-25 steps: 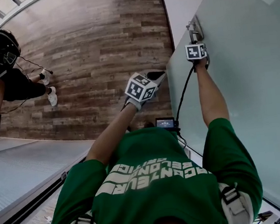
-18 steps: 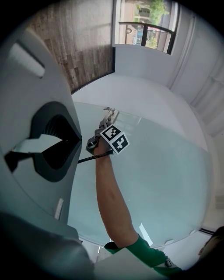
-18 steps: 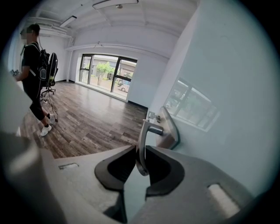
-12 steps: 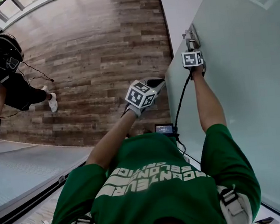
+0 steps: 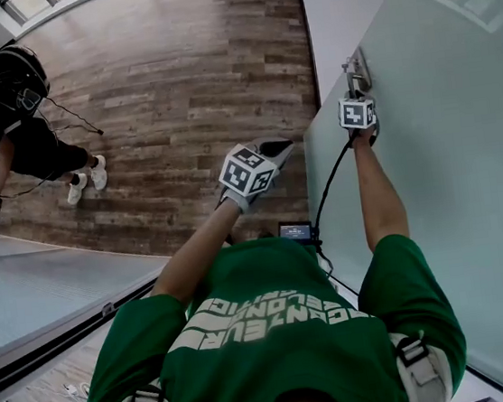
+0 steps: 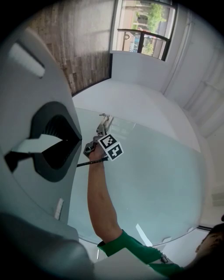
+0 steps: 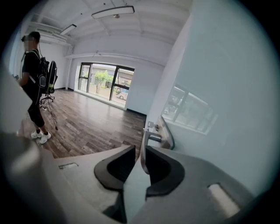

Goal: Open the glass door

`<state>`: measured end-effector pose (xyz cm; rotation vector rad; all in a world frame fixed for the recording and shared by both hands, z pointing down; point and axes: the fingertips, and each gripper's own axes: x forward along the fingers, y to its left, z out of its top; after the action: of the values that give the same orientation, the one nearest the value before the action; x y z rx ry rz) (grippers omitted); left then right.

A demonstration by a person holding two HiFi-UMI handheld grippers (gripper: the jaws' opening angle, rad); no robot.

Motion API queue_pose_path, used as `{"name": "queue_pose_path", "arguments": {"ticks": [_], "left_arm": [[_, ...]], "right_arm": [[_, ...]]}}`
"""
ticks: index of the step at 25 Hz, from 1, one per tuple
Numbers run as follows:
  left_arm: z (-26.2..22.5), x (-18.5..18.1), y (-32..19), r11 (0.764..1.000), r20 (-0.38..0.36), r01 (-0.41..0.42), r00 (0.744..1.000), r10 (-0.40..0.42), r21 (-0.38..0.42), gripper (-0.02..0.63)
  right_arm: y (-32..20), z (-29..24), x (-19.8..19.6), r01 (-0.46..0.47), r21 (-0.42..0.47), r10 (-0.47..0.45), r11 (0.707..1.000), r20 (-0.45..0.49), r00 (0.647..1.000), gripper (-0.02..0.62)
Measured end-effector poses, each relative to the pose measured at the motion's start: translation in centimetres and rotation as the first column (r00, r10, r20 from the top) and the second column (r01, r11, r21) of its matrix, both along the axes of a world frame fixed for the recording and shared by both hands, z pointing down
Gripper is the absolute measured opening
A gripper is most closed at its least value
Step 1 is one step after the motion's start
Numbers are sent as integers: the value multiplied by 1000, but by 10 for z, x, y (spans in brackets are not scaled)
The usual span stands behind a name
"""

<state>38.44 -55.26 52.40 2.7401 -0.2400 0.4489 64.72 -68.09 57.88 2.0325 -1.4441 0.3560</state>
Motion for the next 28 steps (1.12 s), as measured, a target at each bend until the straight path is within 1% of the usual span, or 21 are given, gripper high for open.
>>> {"name": "queue_pose_path", "arguments": {"ticks": [2, 6, 9, 11, 15, 17, 19, 21, 25, 28], "left_arm": [[-3, -8, -3, 1000, -11, 13, 1000, -13, 1, 15], [-11, -27, -2, 999, -44, 42, 998, -43, -14, 15], [-17, -37, -5, 997, -78, 67, 995, -69, -25, 15], [-22, -43, -9, 996, -97, 82, 992, -84, -22, 15], [-39, -57, -12, 993, -138, 110, 984, -114, -33, 15], [-47, -62, -11, 993, -154, 116, 981, -119, -33, 15], [-53, -69, -10, 992, -167, 119, 978, -123, -34, 15], [-60, -75, -9, 992, -180, 122, 976, -125, -29, 15], [-68, -87, -7, 992, -187, 128, 974, -128, -9, 15], [-69, -94, -1, 992, -185, 129, 975, -126, 3, 15]], "right_arm": [[3, -15, -14, 29, 49, -29, 998, 4, 1000, 49], [22, -47, -56, 104, 121, -107, 987, 13, 994, -2], [40, -63, -79, 152, 174, -156, 973, 11, 988, -6], [53, -74, -99, 197, 207, -205, 958, 17, 979, -6], [83, -94, -145, 312, 244, -328, 918, 30, 944, -6], [98, -99, -167, 359, 242, -378, 901, 33, 925, -6], [112, -101, -187, 395, 223, -413, 891, 34, 910, -6], [123, -106, -203, 414, 223, -435, 882, 51, 899, -6], [137, -118, -231, 429, 272, -472, 861, 113, 874, -6], [146, -121, -255, 454, 295, -509, 841, 148, 848, -8]]}}
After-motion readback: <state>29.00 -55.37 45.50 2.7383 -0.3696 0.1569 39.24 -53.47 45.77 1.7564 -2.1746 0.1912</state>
